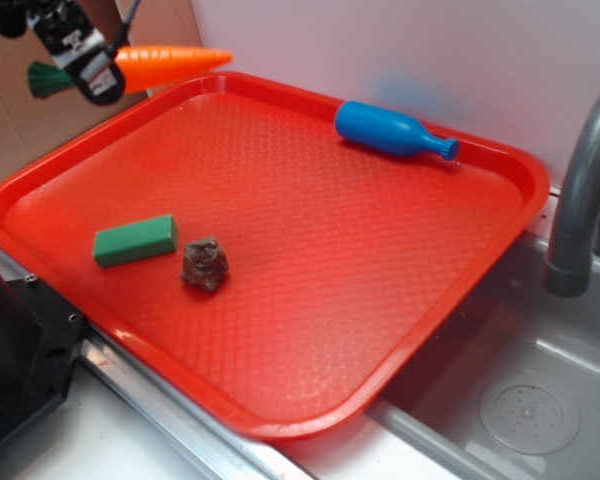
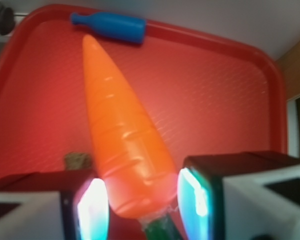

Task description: Grab the carrot.

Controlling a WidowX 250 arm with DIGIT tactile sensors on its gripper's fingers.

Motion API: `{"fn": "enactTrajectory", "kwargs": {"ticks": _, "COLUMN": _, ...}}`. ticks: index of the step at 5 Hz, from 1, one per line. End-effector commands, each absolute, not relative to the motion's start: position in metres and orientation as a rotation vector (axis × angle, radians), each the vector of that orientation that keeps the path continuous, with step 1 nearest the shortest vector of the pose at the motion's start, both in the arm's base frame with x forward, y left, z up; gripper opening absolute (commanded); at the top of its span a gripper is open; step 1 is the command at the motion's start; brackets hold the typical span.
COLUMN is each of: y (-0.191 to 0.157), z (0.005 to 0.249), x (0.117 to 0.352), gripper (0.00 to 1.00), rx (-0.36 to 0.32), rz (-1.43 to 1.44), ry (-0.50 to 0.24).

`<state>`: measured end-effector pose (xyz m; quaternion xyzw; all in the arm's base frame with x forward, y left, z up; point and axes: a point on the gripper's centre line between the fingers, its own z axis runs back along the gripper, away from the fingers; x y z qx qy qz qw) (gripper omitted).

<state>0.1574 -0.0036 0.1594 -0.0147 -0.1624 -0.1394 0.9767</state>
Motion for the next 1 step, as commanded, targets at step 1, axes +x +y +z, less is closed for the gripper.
{"fn": "enactTrajectory", "kwargs": {"ticks": 1, "y": -0.0024, "z": 0.1636, "x": 0.1465, "gripper": 0.00, "rx": -0.008, "rz": -0.285, "ry": -0.366}}
